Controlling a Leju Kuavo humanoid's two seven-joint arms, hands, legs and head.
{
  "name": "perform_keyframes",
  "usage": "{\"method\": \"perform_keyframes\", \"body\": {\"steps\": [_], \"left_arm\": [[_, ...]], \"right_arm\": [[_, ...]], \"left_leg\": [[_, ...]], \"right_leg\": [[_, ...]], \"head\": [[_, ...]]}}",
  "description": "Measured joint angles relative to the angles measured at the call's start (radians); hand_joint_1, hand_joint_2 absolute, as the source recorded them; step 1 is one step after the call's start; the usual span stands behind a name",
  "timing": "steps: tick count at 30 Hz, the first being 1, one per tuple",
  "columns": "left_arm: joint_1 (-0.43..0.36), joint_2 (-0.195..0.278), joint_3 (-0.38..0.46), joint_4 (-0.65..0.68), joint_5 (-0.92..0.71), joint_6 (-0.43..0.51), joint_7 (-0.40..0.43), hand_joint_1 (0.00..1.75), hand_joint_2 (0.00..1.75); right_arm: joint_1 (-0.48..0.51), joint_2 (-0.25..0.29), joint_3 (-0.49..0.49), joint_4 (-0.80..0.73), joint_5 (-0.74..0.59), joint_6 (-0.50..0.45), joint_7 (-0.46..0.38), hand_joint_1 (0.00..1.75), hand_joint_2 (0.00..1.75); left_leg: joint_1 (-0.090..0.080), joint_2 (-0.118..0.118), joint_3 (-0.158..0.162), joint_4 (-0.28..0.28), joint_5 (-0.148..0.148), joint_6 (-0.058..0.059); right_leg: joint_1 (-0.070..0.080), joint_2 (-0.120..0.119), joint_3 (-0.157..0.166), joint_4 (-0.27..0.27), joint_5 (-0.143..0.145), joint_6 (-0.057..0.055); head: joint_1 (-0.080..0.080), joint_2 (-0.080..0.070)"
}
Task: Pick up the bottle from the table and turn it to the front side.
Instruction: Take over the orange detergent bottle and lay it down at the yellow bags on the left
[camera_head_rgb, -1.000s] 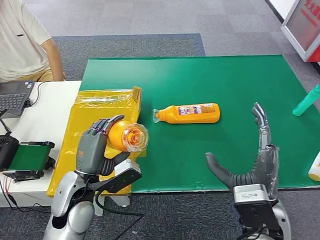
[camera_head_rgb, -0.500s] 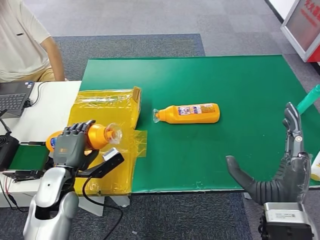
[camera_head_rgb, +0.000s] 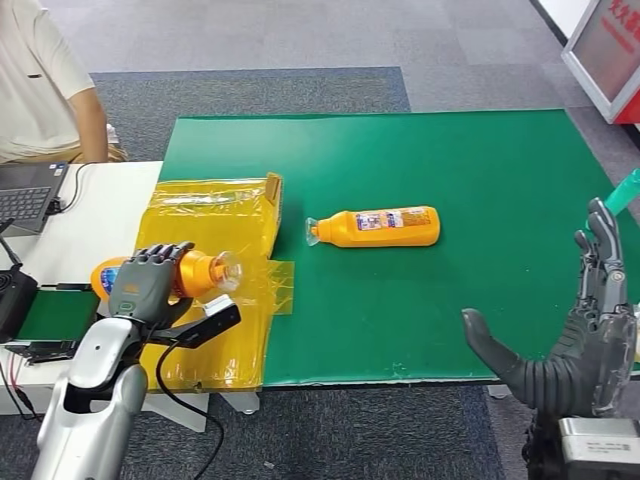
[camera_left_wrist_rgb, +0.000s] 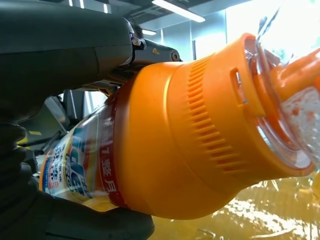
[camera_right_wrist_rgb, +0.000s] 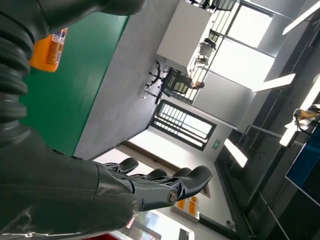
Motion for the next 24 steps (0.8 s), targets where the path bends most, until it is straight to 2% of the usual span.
{"method": "perform_keyframes", "body": {"steps": [8, 21, 24], "left_arm": [[-0.024, 0.026, -0.017, 0.075, 0.039, -0.016, -0.032, 1.75, 1.75], [-0.083, 0.019, -0.058, 0.136, 0.046, -0.014, -0.029, 1.75, 1.75], [-0.091, 0.012, -0.075, 0.146, 0.043, -0.013, -0.029, 1.75, 1.75]], "right_arm": [[-0.013, 0.000, -0.004, 0.016, -0.017, -0.002, -0.018, 0.00, 1.75], [-0.013, 0.000, -0.005, 0.019, -0.022, -0.020, -0.049, 0.00, 1.75], [-0.013, 0.000, -0.005, 0.019, -0.071, 0.000, -0.047, 0.00, 1.75]], "left_leg": [[0.000, 0.000, 0.000, 0.000, 0.000, 0.000], [0.000, 0.000, 0.000, 0.000, 0.000, 0.000], [0.000, 0.000, 0.000, 0.000, 0.000, 0.000]], "right_leg": [[0.000, 0.000, 0.000, 0.000, 0.000, 0.000], [0.000, 0.000, 0.000, 0.000, 0.000, 0.000], [0.000, 0.000, 0.000, 0.000, 0.000, 0.000]], "head": [[0.000, 0.000], [0.000, 0.000], [0.000, 0.000]]}}
